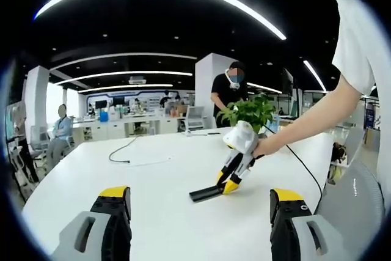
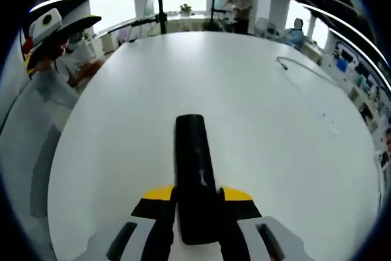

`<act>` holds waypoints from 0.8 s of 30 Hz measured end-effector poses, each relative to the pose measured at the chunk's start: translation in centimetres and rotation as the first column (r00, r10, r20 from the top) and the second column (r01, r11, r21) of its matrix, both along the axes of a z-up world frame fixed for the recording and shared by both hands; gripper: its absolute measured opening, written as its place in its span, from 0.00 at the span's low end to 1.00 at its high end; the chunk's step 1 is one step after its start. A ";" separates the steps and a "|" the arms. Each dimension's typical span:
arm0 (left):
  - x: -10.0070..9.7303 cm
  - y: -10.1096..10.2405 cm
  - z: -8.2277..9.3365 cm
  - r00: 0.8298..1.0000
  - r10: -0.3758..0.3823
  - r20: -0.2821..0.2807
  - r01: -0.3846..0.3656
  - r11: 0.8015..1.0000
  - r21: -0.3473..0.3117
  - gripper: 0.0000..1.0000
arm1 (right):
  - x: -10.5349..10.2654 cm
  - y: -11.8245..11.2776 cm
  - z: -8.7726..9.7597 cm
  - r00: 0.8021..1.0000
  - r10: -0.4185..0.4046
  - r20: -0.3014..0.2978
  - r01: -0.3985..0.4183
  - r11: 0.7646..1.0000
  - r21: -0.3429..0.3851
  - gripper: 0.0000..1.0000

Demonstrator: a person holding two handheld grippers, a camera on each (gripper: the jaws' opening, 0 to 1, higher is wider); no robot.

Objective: Press the specified remote control buttons in sequence, fully releasing each button before pressing the next.

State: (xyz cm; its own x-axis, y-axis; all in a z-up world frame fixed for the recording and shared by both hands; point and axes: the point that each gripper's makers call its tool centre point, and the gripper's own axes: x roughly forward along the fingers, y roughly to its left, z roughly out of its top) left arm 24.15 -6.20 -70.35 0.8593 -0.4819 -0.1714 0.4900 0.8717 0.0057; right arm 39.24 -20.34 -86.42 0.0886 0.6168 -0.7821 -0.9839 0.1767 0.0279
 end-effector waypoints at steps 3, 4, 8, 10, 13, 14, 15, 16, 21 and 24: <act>0.0 0.1 0.0 1.000 0.005 -0.004 -0.005 1.000 -0.009 0.98 | 0.0 0.1 0.1 0.998 -0.040 -0.037 0.042 0.999 0.035 0.32; 0.1 0.1 0.0 1.000 0.005 -0.005 -0.005 1.000 -0.012 0.98 | 0.1 0.1 0.1 0.998 -0.045 -0.038 0.047 0.998 0.037 0.34; 0.1 0.2 -0.3 1.000 0.004 -0.025 -0.005 1.000 -0.026 0.98 | 0.2 0.0 0.3 0.995 -0.092 -0.042 0.095 0.994 0.062 0.40; 0.1 0.2 -0.3 1.000 0.005 -0.024 -0.005 1.000 -0.029 0.98 | 0.2 0.0 0.5 0.992 -0.115 -0.043 0.118 0.989 0.085 0.42; 0.1 0.2 -0.3 1.000 0.006 -0.026 -0.007 1.000 -0.028 0.98 | 0.0 0.0 1.1 0.985 -0.164 -0.051 0.170 0.978 0.119 0.46; 0.1 0.2 -0.3 1.000 0.006 -0.025 -0.006 1.000 -0.030 0.98 | -0.2 0.0 1.2 0.983 -0.172 -0.058 0.178 0.976 0.128 0.46; 0.1 0.2 -0.3 1.000 0.006 -0.025 -0.007 0.999 -0.031 0.98 | -0.3 0.0 1.3 0.980 -0.191 -0.061 0.198 0.970 0.141 0.47; 0.1 0.2 -0.3 1.000 0.006 -0.025 -0.007 0.999 -0.033 0.98 | -0.3 0.0 1.5 0.978 -0.202 -0.059 0.209 0.966 0.152 0.49; 0.1 0.4 -0.1 1.000 0.017 -0.021 -0.018 0.999 -0.043 0.98 | -0.1 0.1 3.0 0.952 -0.301 -0.048 0.303 0.921 0.245 0.60; 0.1 0.5 -0.1 1.000 0.019 -0.020 -0.020 0.999 -0.047 0.98 | -0.1 -0.1 3.8 0.937 -0.348 -0.043 0.345 0.896 0.278 0.69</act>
